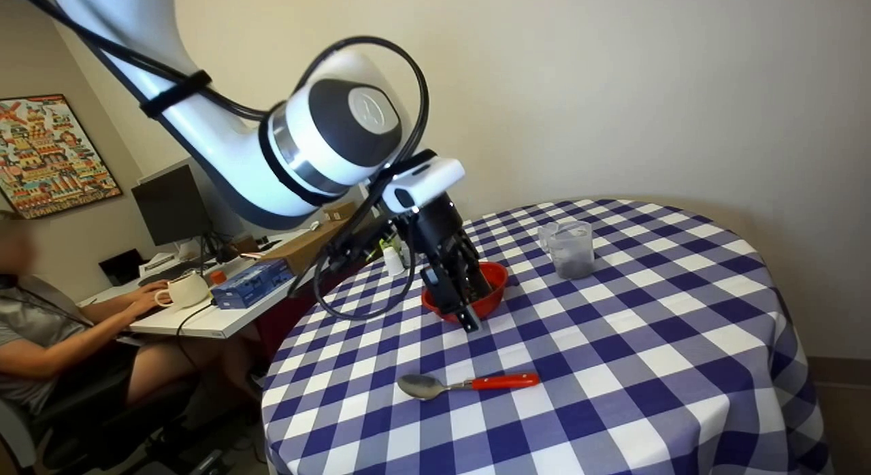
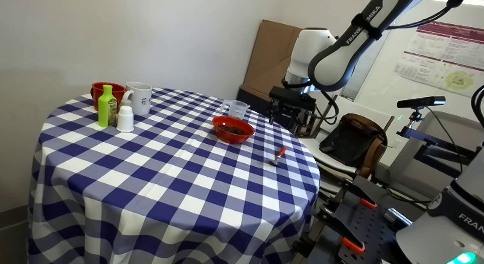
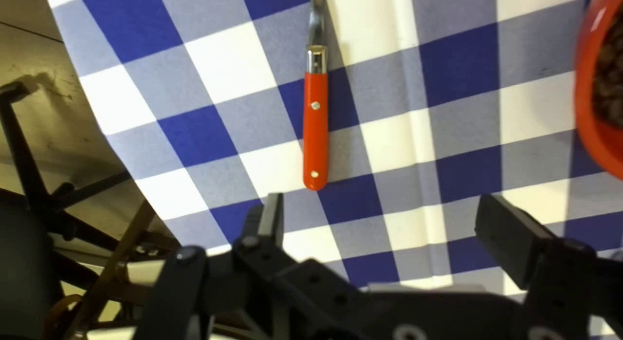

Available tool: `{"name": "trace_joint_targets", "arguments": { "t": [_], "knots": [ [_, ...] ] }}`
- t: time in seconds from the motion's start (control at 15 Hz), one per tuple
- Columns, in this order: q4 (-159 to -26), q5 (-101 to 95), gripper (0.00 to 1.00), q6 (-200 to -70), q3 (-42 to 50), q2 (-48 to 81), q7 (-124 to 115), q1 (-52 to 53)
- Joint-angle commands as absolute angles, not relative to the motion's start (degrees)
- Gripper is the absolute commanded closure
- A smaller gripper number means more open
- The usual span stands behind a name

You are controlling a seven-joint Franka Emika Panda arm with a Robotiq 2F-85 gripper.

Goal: Use the spoon to place contents from the red bowl into the clear jug.

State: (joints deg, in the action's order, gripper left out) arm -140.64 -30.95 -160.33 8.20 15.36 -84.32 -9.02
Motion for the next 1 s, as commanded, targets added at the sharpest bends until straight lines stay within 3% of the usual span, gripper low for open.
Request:
{"name": "trace_joint_targets", "arguments": {
  "t": [0.0, 0.27, 0.33, 0.53, 0.73, 0.8, 0.93],
  "knots": [
    [-147.83, -24.55, 0.0, -157.89, -5.31, 2.69, -69.13, -20.53],
    [-149.84, -11.41, 0.0, -153.53, -14.05, -4.56, -52.67, -22.45],
    [-149.38, -8.33, 0.0, -151.54, -7.19, -5.83, -48.72, -14.01],
    [-147.78, -1.99, 0.0, -141.96, -4.74, -11.83, -36.91, -9.22],
    [-144.28, 1.33, 0.0, -129.41, 5.1, -17.95, -25.11, -0.71],
    [-145.59, -1.16, 0.0, -136.17, -0.69, -13.3, -32.49, -5.33],
    [-145.21, -0.74, 0.0, -134.53, -0.05, -15.37, -31.27, -5.3]
  ]
}}
